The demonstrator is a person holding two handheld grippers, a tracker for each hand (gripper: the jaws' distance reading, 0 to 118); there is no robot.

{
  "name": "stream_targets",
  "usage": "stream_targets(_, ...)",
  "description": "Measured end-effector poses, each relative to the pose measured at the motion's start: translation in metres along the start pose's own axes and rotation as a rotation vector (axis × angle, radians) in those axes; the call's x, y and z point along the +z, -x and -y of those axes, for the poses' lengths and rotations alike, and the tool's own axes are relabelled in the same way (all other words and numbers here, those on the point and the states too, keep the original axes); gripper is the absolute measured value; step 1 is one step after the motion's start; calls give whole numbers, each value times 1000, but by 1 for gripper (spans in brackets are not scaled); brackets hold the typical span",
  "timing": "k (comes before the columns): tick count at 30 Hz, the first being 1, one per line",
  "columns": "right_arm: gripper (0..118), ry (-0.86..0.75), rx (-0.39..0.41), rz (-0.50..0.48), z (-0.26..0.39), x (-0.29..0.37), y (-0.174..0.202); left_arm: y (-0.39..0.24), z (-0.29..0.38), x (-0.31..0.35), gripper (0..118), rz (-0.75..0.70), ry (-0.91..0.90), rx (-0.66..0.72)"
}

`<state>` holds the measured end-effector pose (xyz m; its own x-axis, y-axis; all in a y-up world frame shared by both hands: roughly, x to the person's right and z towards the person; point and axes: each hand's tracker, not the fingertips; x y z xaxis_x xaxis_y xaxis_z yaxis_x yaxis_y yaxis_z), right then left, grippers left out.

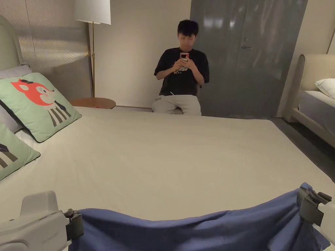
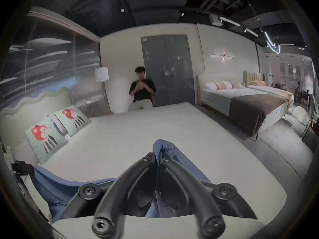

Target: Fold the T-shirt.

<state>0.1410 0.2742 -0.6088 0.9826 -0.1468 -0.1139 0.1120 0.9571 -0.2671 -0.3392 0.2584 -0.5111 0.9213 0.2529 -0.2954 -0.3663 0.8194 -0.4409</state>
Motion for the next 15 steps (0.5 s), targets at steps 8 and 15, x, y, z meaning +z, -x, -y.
stream_targets(8,3,-189,60,30,-9,85,26,-5,5,50,3,28,-160,-33)
stream_targets(15,3,-259,74,6,-22,96,38,-10,-12,58,3,49,-221,-41)
